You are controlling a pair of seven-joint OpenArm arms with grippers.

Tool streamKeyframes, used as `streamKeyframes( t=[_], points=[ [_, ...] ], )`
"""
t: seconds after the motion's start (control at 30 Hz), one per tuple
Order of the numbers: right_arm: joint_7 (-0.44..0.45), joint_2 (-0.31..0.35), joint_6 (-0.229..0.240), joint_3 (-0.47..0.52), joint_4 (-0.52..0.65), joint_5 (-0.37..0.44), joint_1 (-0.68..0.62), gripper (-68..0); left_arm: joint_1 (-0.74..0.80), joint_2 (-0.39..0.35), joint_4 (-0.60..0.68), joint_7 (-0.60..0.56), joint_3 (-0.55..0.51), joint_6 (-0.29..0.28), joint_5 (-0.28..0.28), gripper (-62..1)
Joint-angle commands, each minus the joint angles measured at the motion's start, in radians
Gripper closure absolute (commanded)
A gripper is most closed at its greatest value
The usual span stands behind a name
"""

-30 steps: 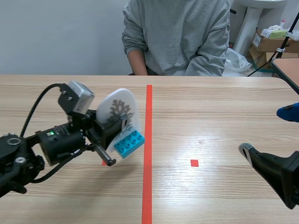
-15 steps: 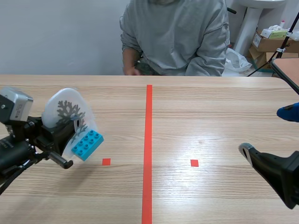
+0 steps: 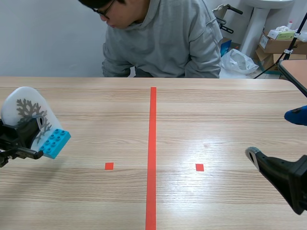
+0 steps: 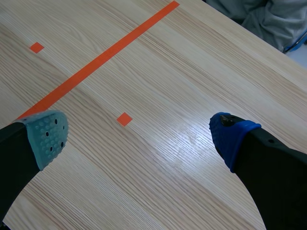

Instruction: Do the leaf sorting experiment

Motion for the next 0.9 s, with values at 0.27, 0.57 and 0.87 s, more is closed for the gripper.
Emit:
streamKeyframes(
  t=[0.27, 0.57, 0.87],
  points=[
    [0.011, 0.002, 0.011, -0.003, 0.001, 0.011, 0.04, -60.4, -0.268, -0.008, -0.254, 0.005, 0.034, -0.002, -0.022, -4.2],
    [0.011, -0.001, 0.011, -0.003, 0.001, 0.011, 0.04, -60.4, -0.386, 0.015, -0.411, -0.006, 0.055, 0.079, 0.019, -4.2],
    [0.011, -0.001, 0.011, -0.003, 0.001, 0.011, 0.04, -60.4, -0.445, 0.039, -0.515, -0.033, 0.081, 0.125, 0.028, -4.2]
  ],
)
